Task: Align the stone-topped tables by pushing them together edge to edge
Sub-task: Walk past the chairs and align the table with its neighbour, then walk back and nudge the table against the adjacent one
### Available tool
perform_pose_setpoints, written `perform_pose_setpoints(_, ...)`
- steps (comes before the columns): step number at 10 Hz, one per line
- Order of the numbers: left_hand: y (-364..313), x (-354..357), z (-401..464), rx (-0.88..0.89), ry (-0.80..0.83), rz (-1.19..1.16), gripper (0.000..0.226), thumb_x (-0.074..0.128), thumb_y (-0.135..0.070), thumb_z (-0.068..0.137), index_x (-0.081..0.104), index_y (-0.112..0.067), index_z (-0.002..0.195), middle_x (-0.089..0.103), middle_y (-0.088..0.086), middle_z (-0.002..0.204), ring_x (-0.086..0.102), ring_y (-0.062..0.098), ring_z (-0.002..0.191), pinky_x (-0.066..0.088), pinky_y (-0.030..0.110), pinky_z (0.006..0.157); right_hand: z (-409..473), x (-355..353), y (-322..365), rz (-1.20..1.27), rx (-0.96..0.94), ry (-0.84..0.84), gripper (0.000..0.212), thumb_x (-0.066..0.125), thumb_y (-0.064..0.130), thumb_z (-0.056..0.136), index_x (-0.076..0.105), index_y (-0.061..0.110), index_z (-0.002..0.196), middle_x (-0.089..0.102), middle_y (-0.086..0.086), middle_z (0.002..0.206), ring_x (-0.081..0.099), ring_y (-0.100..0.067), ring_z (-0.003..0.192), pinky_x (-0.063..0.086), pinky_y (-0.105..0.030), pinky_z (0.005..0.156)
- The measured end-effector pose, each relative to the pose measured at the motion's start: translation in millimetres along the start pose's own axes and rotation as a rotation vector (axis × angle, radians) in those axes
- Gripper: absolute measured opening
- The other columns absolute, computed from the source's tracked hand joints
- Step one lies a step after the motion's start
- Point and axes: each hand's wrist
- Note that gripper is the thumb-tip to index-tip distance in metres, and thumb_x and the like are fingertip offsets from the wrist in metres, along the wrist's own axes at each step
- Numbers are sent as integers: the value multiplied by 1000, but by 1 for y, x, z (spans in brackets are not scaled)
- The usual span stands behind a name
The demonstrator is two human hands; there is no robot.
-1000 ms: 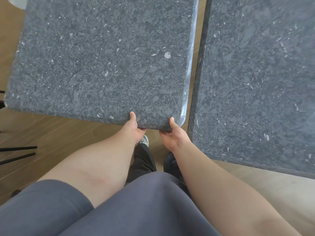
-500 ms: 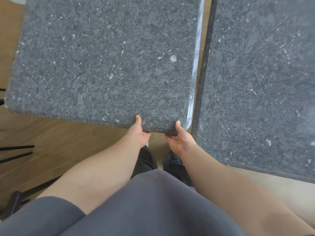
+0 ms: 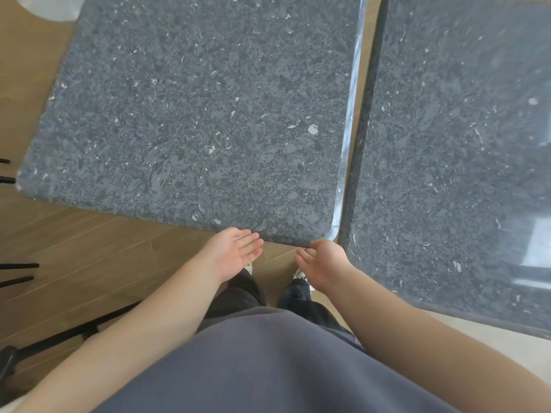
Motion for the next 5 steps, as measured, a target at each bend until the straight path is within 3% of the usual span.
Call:
perform_pose_setpoints(2,-22,-3,-31,115,31,59,22,39,-10,106,58,-5,116,71,13,110,70,28,101,56,41,81,-30,11,4,-26,-111,95,42,37,2,103,43,-1,144,54,-20,142,54,-32,131,46,-41,108)
perform_pose_setpoints(3,-36,-10,-43,171,38,36,20,42,-9,105,60,-7,112,72,11,104,70,27,97,56,40,78,-43,21,13,-116,-211,108,33,40,-2,100,54,2,129,65,-16,115,66,-27,105,55,-35,89)
perform_pose_setpoints(4,-51,-23,-51,223,43,33,18,44,-8,104,62,-7,108,74,8,93,72,25,89,58,39,75,-52,38,21,-333,-359,124,23,45,-4,96,60,5,111,66,-8,89,65,-19,76,55,-29,73)
perform_pose_setpoints(5,-74,-51,-58,302,16,107,20,43,-5,104,62,-7,108,73,9,95,72,25,89,58,39,76,-60,66,18,-471,-432,130,25,39,-5,95,60,7,103,65,-5,81,62,-16,70,54,-28,72)
Point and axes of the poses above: each hand's wrist, its own z-axis towards the middle knuckle, its own x-axis out of the palm, y = z × x
